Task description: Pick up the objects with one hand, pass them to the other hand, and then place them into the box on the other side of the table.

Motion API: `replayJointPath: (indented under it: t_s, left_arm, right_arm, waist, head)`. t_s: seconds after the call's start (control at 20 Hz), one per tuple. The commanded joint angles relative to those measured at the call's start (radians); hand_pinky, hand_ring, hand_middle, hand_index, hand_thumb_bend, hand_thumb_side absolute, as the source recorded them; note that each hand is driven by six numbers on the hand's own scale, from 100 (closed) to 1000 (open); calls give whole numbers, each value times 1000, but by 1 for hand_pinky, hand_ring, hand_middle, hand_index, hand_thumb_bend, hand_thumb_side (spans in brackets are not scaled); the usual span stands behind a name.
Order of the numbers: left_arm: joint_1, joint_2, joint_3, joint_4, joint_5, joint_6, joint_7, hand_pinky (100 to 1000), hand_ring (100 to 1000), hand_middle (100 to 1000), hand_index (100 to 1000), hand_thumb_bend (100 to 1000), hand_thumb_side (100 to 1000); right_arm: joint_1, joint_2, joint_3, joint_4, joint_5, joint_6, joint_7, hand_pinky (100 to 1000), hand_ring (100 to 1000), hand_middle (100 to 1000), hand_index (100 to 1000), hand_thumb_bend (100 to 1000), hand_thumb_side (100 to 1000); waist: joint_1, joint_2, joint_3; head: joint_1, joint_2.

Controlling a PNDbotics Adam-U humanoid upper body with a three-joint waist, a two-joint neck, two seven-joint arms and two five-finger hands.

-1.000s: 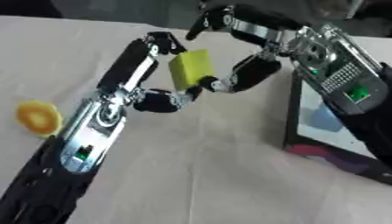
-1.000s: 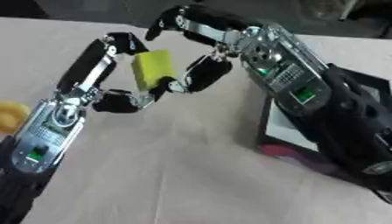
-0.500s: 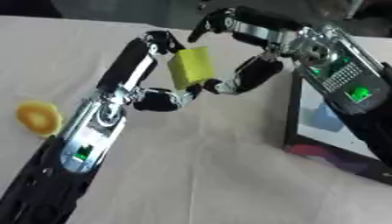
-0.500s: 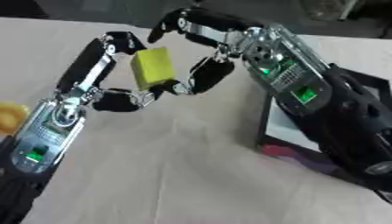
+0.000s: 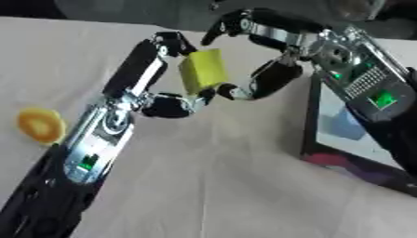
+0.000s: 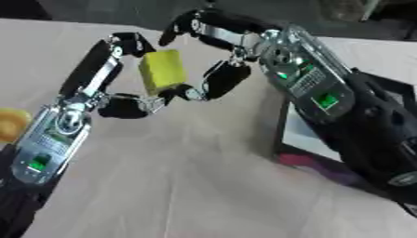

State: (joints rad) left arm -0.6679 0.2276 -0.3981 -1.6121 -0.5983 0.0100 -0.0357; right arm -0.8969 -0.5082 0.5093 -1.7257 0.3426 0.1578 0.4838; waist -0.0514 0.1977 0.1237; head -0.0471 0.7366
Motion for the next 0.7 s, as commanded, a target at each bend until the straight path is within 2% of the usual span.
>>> replayJointPath:
  t_s: [0.05,0.7]
  left_arm:
    - [-16,3,-2,-29,10,-12,3,715,673,567,473,100,178]
    - [-15,-1,-5,-32,34,-33,12,714,670,565,472,100,192]
  right_arm:
    - [-14,-21,-10,-4,-5,-3,-5,912,929,820,822,366,136]
    - [-10,-19,-8,0,-10,-4,-23,910,921,810,811,340,113]
  waist:
    - [1,-27,1]
    - [3,-25,4]
  head:
    - [-2,-7]
    - [-5,-7]
